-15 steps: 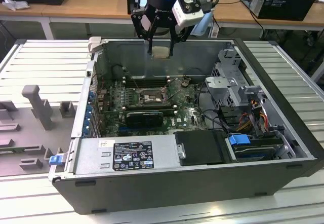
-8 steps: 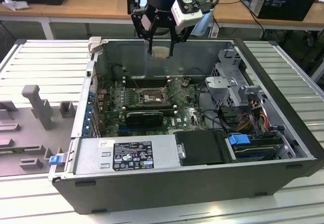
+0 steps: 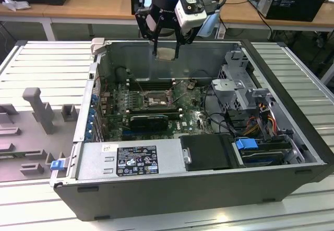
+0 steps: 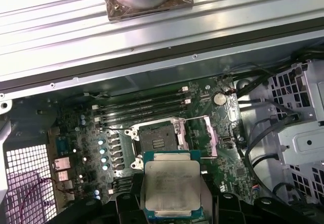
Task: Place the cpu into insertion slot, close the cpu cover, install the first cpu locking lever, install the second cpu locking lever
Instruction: 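Place the cpu into insertion slot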
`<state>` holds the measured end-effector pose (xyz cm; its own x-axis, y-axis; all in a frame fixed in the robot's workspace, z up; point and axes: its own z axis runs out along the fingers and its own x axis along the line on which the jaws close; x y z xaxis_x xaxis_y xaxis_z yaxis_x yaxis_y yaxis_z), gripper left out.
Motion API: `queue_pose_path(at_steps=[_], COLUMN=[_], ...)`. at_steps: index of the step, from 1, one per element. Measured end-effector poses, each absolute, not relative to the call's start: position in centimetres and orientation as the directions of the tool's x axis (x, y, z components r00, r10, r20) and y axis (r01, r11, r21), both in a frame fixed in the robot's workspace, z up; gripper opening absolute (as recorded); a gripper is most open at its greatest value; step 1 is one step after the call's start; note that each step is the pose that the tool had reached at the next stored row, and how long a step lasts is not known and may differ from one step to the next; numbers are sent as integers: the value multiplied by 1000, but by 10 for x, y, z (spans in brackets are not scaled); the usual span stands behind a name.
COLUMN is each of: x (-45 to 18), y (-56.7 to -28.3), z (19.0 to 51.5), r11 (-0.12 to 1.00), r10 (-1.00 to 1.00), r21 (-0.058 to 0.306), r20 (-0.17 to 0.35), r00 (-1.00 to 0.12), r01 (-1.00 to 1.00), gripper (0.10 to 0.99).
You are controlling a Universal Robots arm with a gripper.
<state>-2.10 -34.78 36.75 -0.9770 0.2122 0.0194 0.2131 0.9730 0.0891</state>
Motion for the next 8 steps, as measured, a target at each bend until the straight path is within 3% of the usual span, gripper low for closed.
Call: queue_pose_path(at_steps=[8], x=[-21], y=[-348], z=[367], r11=[962], r10=[259], r21=[89], r20=[19], r00=[-966], r01=[259], gripper=[529])
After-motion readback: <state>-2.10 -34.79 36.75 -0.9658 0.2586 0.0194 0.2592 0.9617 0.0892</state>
